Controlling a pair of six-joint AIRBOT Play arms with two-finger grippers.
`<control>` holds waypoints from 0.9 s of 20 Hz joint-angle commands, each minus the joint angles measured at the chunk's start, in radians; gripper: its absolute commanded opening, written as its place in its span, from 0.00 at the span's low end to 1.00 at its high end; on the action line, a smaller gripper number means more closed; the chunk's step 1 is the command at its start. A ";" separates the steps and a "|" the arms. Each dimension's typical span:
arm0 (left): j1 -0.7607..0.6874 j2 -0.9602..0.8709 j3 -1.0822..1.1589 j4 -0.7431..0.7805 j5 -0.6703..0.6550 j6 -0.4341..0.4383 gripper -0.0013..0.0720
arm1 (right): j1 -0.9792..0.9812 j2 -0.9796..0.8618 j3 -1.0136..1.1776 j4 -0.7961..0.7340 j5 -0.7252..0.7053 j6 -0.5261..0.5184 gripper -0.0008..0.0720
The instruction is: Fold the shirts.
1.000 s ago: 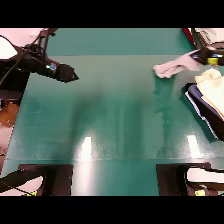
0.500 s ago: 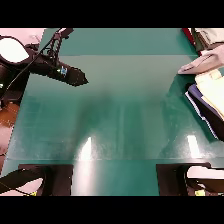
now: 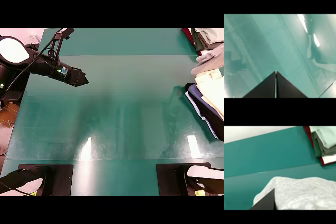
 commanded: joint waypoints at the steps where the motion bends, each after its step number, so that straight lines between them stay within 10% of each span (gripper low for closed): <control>1: 0.000 0.000 0.000 0.000 0.000 0.003 0.05 | -0.066 0.066 -0.099 -0.009 0.039 0.018 0.03; 13: 0.000 0.000 0.000 0.004 -0.010 0.011 0.05 | -0.378 0.307 -0.591 -0.240 0.069 0.027 0.06; 16: 0.000 0.000 0.000 0.005 -0.010 0.022 0.05 | -0.478 0.341 -0.677 -0.240 0.082 0.026 0.49; 18: 0.000 0.000 0.000 0.004 -0.010 0.036 0.05 | -0.535 0.360 -0.710 -0.234 0.109 0.027 0.56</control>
